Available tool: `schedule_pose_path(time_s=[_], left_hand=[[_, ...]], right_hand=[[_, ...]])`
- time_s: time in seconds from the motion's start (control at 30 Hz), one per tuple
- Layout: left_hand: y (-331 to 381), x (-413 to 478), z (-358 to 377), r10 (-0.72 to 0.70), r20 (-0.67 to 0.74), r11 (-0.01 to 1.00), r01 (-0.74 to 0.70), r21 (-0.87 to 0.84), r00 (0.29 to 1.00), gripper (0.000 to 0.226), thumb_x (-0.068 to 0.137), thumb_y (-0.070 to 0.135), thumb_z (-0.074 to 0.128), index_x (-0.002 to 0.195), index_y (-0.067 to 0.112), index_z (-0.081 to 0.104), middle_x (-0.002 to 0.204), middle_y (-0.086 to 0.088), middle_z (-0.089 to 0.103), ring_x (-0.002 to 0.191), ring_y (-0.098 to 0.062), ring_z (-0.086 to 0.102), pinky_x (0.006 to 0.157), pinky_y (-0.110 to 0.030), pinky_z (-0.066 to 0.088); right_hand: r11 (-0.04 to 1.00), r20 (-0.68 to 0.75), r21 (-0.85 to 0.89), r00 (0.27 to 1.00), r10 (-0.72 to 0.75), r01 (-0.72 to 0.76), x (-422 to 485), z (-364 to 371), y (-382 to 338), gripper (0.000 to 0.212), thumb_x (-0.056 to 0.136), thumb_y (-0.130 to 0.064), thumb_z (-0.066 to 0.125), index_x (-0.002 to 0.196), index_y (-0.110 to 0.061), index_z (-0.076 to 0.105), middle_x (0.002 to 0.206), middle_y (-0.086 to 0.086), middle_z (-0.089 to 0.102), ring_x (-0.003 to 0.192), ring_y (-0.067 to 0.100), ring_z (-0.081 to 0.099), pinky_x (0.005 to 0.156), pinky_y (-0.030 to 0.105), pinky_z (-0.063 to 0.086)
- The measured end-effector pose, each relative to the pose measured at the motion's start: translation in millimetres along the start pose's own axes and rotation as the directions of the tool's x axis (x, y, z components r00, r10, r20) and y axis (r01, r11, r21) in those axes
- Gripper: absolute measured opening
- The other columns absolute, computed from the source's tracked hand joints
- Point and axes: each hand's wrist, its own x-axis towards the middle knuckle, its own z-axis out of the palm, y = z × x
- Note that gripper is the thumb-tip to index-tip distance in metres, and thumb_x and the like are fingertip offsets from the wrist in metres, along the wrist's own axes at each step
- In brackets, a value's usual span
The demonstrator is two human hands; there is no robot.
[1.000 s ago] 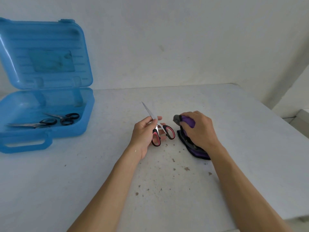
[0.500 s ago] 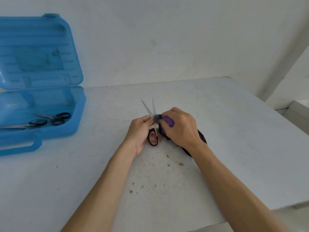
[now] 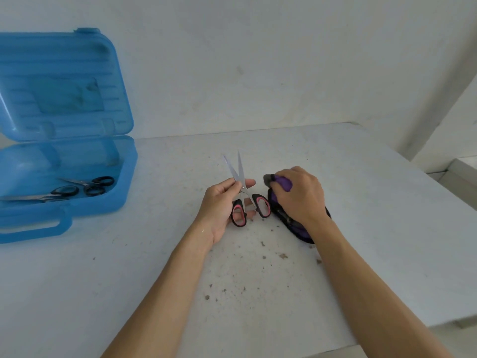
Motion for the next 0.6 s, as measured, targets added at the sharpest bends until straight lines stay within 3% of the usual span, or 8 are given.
schedule_pose_path(time_s=[0.07,0.17,0.27,0.47,0.6], left_hand=[[3.3,-0.5,-1.3,0.025,0.013,0.999,-0.025,-0.033,1.0,0.033,0.11,0.017,0.043,0.114,0.006,0.074,0.121,-0.002,0.075,0.101,-0.03,0.07,0.081,-0.047,0.063],[8.3,0.4,-4.8,0.025,0.002,0.994,-0.025,-0.103,1.0,0.032,0.11,0.016,0.042,0.12,0.005,0.07,0.121,-0.006,0.075,0.105,-0.03,0.07,0.087,-0.051,0.062],[10.8,1.6,-9.6,0.023,-0.02,0.983,-0.026,-0.18,1.0,0.03,0.11,0.016,0.043,0.12,0.005,0.068,0.122,-0.011,0.075,0.107,-0.031,0.069,0.094,-0.052,0.059],[13.6,4.1,-17.5,0.021,-0.055,0.956,-0.036,-0.293,0.998,0.029,0.109,0.019,0.045,0.124,0.005,0.066,0.127,-0.013,0.072,0.105,-0.033,0.07,0.102,-0.057,0.053],[16.9,1.4,-18.4,0.027,-0.029,0.935,-0.036,-0.352,0.999,0.029,0.109,0.02,0.045,0.126,0.007,0.065,0.129,-0.014,0.071,0.122,-0.038,0.066,0.108,-0.056,0.049]], right_hand=[[0.994,0.001,-0.1,0.999,0.053,-0.052,-0.6,-1.1,3.9,0.016,0.094,-0.026,0.066,0.101,-0.016,0.076,0.097,0.003,0.071,0.091,0.027,0.064,0.076,0.03,0.045],[0.993,-0.178,-0.088,0.98,-0.094,0.079,-4.4,-5.3,-4.1,0.024,0.094,-0.034,0.069,0.111,-0.018,0.076,0.11,-0.001,0.073,0.106,0.025,0.062,0.098,0.04,0.039],[0.963,-0.26,0.07,0.937,-0.234,0.26,-13.3,-8.0,-28.6,0.032,0.091,-0.045,0.071,0.106,-0.017,0.074,0.103,-0.005,0.072,0.097,0.016,0.064,0.09,0.033,0.046],[0.953,-0.095,0.005,0.949,-0.302,0.303,-30.5,7.3,-58.4,0.066,0.074,-0.067,0.079,0.117,-0.018,0.066,0.115,-0.007,0.066,0.102,0.013,0.06,0.084,0.026,0.051],[0.969,-0.073,0.013,0.967,-0.246,0.247,-33.2,11.8,-64.9,0.08,0.072,-0.063,0.083,0.132,-0.015,0.059,0.125,-0.003,0.065,0.111,0.017,0.06,0.085,0.025,0.049]])
